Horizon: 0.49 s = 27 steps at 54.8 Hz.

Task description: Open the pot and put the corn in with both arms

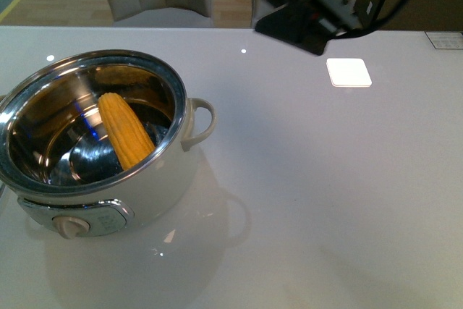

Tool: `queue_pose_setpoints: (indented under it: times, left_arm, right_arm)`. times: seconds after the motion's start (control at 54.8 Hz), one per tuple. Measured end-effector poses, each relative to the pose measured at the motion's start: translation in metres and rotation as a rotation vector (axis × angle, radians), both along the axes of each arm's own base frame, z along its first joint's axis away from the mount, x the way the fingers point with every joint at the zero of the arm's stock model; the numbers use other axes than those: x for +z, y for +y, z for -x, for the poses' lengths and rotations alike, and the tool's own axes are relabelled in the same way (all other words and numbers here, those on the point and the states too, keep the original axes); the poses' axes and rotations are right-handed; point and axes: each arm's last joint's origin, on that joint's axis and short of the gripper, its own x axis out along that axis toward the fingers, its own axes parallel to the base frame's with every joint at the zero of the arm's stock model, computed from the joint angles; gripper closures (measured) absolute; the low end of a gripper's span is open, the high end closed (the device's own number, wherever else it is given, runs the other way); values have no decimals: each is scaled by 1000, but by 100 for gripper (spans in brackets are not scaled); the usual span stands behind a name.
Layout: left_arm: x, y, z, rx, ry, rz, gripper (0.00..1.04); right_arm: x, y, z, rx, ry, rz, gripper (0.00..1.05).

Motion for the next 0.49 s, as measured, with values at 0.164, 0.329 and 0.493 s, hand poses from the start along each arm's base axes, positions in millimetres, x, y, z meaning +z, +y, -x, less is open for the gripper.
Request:
queue_pose_setpoints:
  times: [0.164, 0.329, 0.493]
  left_arm:
    - [0, 0, 0, 0, 0, 0, 7]
    - [0, 0, 0, 0, 0, 0, 7]
    - [0, 0, 0, 0, 0, 0, 7]
  right_arm:
    - [26, -67, 23, -142, -125, 39, 9]
    - [32, -118, 54, -265, -198, 114, 9]
    - [31, -152, 100, -356, -276, 209, 9]
